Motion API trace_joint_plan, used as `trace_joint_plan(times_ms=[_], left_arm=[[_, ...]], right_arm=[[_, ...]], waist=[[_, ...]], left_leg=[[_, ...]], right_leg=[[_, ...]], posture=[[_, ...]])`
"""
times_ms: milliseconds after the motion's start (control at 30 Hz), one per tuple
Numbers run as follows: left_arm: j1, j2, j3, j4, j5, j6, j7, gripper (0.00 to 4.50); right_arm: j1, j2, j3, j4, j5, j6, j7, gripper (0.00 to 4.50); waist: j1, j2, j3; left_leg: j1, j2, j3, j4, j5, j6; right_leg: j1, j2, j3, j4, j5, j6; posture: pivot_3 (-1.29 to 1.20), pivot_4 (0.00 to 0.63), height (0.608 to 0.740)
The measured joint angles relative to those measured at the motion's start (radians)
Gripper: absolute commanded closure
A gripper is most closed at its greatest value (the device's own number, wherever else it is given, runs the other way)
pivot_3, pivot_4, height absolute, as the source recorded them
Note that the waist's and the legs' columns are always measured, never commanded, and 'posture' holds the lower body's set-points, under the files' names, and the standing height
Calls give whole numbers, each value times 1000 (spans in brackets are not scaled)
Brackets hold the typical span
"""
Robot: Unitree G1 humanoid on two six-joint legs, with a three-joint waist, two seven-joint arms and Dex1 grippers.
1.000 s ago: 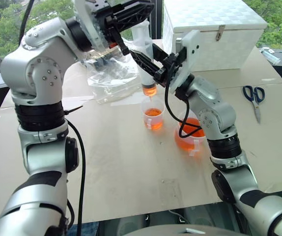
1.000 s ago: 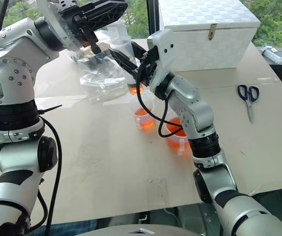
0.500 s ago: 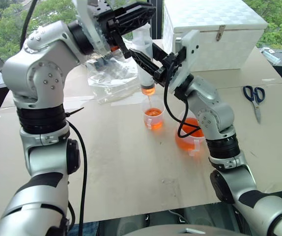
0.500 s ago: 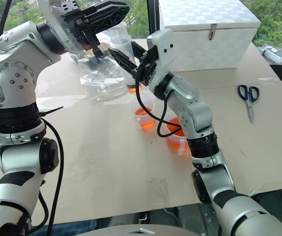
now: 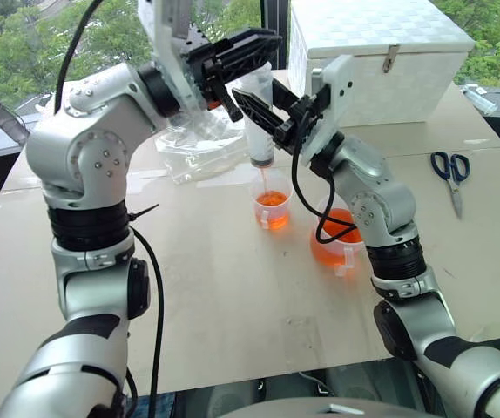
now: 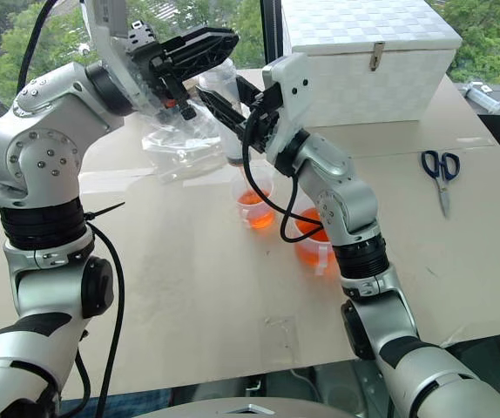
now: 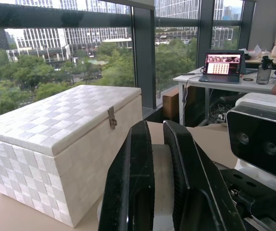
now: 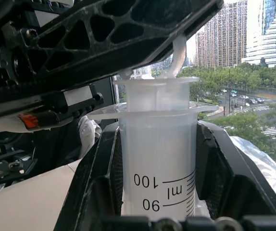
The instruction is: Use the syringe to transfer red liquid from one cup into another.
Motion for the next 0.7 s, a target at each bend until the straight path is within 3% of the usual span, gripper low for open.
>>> trace_joint_plan(times_ms=[200,233,300,467,700], left_arm=[[3,-2,1,-8,-5,12,4,4471],[3,-6,6,-8,-8,17,4,3786],[3,-12,9,-9,-20,29,4,3207],[-33,-34,10,-9,-48,57,18,1205],[-66,-44,53,9,-88,90,92,1083]], right_arm=[[0,-7,0,0,0,0,9,2990],[0,-9,0,0,0,0,10,2990],[-1,-10,-1,0,0,0,10,2990],[-21,-28,-27,0,0,0,-1,2990],[-33,-44,-66,-1,9,9,-3,2990]], waist=[[0,0,0],[0,0,0],[0,0,0],[2,0,0],[0,0,0]], left_leg=[[0,0,0,0,0,0],[0,0,0,0,0,0],[0,0,0,0,0,0],[0,0,0,0,0,0],[0,0,0,0,0,0]], right_leg=[[0,0,0,0,0,0],[0,0,0,0,0,0],[0,0,0,0,0,0],[0,-1,0,0,0,0],[0,-1,1,0,0,0]], posture=[[0,150,740],[0,150,740],[0,150,740],[0,150,740],[0,150,740]])
